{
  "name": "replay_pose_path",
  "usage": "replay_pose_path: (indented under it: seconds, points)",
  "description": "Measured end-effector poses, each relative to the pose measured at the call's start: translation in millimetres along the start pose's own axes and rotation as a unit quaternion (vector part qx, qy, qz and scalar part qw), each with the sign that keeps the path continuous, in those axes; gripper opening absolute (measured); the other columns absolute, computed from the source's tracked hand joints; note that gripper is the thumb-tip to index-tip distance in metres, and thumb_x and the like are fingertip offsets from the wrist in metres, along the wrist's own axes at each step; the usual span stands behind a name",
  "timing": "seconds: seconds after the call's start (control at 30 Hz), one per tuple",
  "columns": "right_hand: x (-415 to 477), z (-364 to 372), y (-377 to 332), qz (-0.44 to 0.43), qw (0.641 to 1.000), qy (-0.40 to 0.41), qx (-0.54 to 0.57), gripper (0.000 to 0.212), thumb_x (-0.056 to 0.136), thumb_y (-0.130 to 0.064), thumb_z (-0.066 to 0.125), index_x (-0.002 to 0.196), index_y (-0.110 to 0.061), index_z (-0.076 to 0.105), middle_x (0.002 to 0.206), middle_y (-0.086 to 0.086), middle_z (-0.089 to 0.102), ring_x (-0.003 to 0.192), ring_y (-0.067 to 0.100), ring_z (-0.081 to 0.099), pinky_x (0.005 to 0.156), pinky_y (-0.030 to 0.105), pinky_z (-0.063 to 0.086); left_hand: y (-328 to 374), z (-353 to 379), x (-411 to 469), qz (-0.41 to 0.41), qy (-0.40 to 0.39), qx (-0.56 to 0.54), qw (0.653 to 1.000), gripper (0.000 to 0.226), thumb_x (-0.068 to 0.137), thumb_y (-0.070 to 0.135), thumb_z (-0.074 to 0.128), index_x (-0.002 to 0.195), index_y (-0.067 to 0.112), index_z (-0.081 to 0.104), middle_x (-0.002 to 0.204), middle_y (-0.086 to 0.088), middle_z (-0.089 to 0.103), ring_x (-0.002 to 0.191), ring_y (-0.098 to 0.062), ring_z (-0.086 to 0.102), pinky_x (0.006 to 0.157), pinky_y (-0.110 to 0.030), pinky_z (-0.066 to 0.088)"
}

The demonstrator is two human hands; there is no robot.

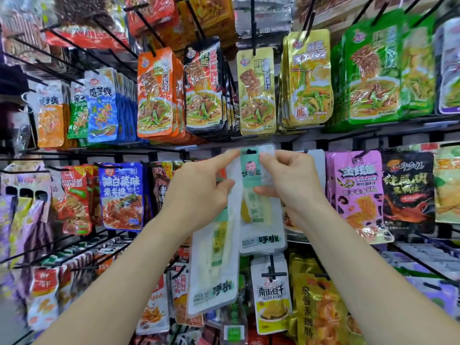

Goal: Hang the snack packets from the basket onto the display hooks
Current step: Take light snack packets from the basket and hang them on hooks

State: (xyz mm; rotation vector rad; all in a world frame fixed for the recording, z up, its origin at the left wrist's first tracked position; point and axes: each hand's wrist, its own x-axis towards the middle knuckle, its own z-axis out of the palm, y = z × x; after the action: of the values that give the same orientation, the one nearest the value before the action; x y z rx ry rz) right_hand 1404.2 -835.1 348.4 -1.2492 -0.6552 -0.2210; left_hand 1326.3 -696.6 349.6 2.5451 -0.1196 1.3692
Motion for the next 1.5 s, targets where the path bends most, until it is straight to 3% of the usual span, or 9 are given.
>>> replay_pose_path:
  seconds: [0.33, 0.5, 0.67, 0.8, 0.9, 0.97, 1.1, 1.33, 1.5]
  points:
    - [5, 3, 11, 0.003, 0.996, 0.031, -0.082, 0.037, 0.095, -0.016, 0.058, 0.059, -0.014, 0.052, 0.049, -0.010, 0.031, 0.036, 0.000, 0.041, 0.046, 0.024, 0.052, -1, 7, 2, -0.020, -0.064, 0.040, 0.997, 0.063, 0.089, 0.027, 0.062, 0.143, 0.044, 0.034, 0.077, 0.004, 0.065, 0.072, -0.021, 0.058, 0.072, -0.038, 0.053]
    - [13, 4, 21, 0.036, 0.994, 0.049, -0.090, 0.023, 0.095, -0.020, 0.059, 0.077, -0.006, 0.058, 0.065, 0.001, 0.033, 0.052, 0.010, 0.048, 0.048, 0.025, 0.054, -1, 19, 9, -0.043, -0.131, 0.075, 0.988, 0.068, 0.090, 0.028, 0.058, 0.148, 0.041, 0.025, 0.077, 0.002, 0.064, 0.079, -0.025, 0.058, 0.072, -0.038, 0.053]
    - [20, 0, 25, 0.044, 0.984, 0.038, -0.167, 0.037, 0.096, -0.025, 0.056, 0.063, -0.014, 0.042, 0.061, 0.000, 0.031, 0.049, 0.011, 0.044, 0.048, 0.034, 0.057, -4, 32, 17, -0.053, -0.157, 0.083, 0.983, 0.073, 0.088, 0.025, 0.058, 0.149, 0.040, 0.021, 0.077, -0.001, 0.057, 0.082, -0.029, 0.060, 0.064, -0.036, 0.050]
    - [10, -14, 27, -0.122, 0.891, 0.057, -0.434, 0.017, 0.094, -0.025, 0.052, 0.100, -0.011, 0.062, 0.084, 0.003, 0.065, 0.078, 0.026, 0.063, 0.068, 0.040, 0.053, -1, 41, 20, -0.044, -0.171, 0.113, 0.978, 0.078, 0.084, 0.019, 0.055, 0.150, 0.036, 0.019, 0.069, -0.001, 0.053, 0.077, -0.030, 0.060, 0.062, -0.038, 0.052]
    - [-2, -16, 25, -0.268, 0.848, 0.076, -0.451, 0.024, 0.094, -0.015, 0.053, 0.118, -0.014, 0.057, 0.091, 0.001, 0.062, 0.076, 0.023, 0.057, 0.064, 0.037, 0.045, -1, 48, 24, -0.046, -0.180, 0.114, 0.976, 0.082, 0.080, 0.014, 0.053, 0.151, 0.035, 0.017, 0.071, -0.003, 0.058, 0.075, -0.029, 0.060, 0.062, -0.040, 0.053]
    - [-2, -11, 26, -0.259, 0.879, 0.018, -0.401, 0.026, 0.091, -0.009, 0.051, 0.112, -0.017, 0.062, 0.080, -0.002, 0.064, 0.067, 0.020, 0.057, 0.063, 0.037, 0.047, -2, 51, 27, -0.044, -0.189, 0.115, 0.974, 0.083, 0.079, 0.015, 0.053, 0.151, 0.036, 0.016, 0.072, -0.003, 0.058, 0.074, -0.029, 0.060, 0.061, -0.038, 0.052]
    - [16, -5, 35, -0.038, 0.963, -0.082, -0.254, 0.039, 0.084, -0.001, 0.041, 0.106, -0.027, 0.060, 0.100, 0.001, 0.071, 0.088, 0.021, 0.069, 0.081, 0.049, 0.056, -3, 53, 27, -0.049, -0.197, 0.115, 0.972, 0.082, 0.083, 0.018, 0.056, 0.151, 0.034, 0.014, 0.079, -0.003, 0.058, 0.085, -0.029, 0.062, 0.071, -0.040, 0.053]
    - [11, -8, 46, -0.042, 0.935, -0.140, -0.322, 0.047, 0.091, 0.004, 0.041, 0.125, -0.022, 0.060, 0.126, -0.003, 0.064, 0.118, 0.013, 0.058, 0.101, 0.037, 0.048, -12, 41, 7, -0.059, -0.100, 0.025, 0.993, 0.047, 0.086, 0.024, 0.065, 0.132, 0.026, 0.056, 0.115, 0.002, 0.067, 0.109, -0.020, 0.059, 0.089, -0.028, 0.045]
    - [-7, -14, 42, -0.007, 0.950, -0.162, -0.266, 0.031, 0.100, -0.032, 0.047, 0.128, -0.027, 0.060, 0.128, -0.011, 0.062, 0.117, 0.006, 0.056, 0.097, 0.029, 0.045, -16, 15, -9, -0.084, -0.021, -0.167, 0.982, 0.016, 0.077, 0.020, 0.079, 0.086, 0.031, 0.070, 0.075, 0.017, 0.067, 0.071, 0.001, 0.062, 0.073, -0.020, 0.049]
